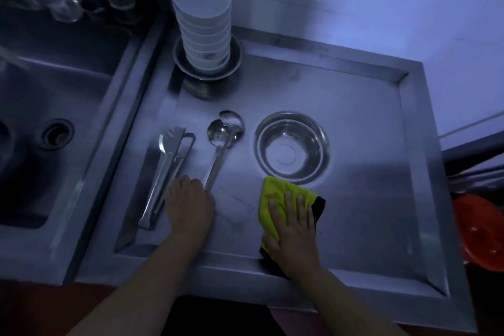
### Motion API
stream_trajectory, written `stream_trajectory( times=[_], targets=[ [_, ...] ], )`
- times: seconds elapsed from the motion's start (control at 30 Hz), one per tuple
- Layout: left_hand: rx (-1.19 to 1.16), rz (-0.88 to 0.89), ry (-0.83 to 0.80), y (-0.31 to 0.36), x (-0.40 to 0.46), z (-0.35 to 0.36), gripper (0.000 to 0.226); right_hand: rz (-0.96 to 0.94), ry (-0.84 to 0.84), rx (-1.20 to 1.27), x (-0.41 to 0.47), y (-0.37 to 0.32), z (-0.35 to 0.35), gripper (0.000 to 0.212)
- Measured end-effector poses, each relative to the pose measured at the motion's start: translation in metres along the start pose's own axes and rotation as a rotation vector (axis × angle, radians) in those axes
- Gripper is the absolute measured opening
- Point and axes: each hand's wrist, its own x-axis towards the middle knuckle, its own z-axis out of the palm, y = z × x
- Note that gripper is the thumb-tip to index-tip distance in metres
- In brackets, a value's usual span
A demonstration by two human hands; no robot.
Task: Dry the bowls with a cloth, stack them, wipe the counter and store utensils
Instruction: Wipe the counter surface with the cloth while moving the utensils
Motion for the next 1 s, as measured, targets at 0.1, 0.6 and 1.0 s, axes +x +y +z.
stream_trajectory(
  times=[0.1,0.6,1.0],
  targets=[
    [0.059,0.013,0.097,-0.012,-0.006,-0.001,0.029,-0.046,-0.024,-0.018,0.009,-0.005,0.0,0.069],
    [-0.295,-0.284,-0.054,-0.034,-0.002,0.003,0.035,-0.187,0.009,-0.055,0.036,-0.031,-0.007,0.066],
    [-0.076,-0.189,-0.073,-0.023,0.006,-0.006,0.009,-0.197,0.024,-0.032,0.038,-0.031,-0.003,0.067]
  ],
)
